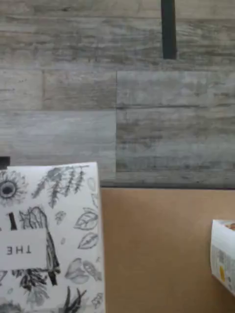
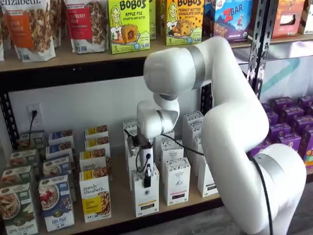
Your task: Pick up the white box with a yellow strip in the middle, on the bottom shelf, the fourth box from the left
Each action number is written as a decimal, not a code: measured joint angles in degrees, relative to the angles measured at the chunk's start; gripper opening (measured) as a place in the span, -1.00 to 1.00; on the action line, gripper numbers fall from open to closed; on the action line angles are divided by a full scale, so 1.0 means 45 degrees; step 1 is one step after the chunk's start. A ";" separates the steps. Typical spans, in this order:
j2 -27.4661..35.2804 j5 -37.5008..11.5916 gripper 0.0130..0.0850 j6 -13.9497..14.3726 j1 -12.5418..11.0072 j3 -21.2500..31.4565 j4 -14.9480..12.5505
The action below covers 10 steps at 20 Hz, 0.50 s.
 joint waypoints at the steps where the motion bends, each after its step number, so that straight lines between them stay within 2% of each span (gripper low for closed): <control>1: -0.0214 -0.0059 0.11 0.0057 0.0032 0.0282 -0.0031; 10: -0.2435 -0.0945 0.11 0.0949 0.0477 0.3308 -0.0564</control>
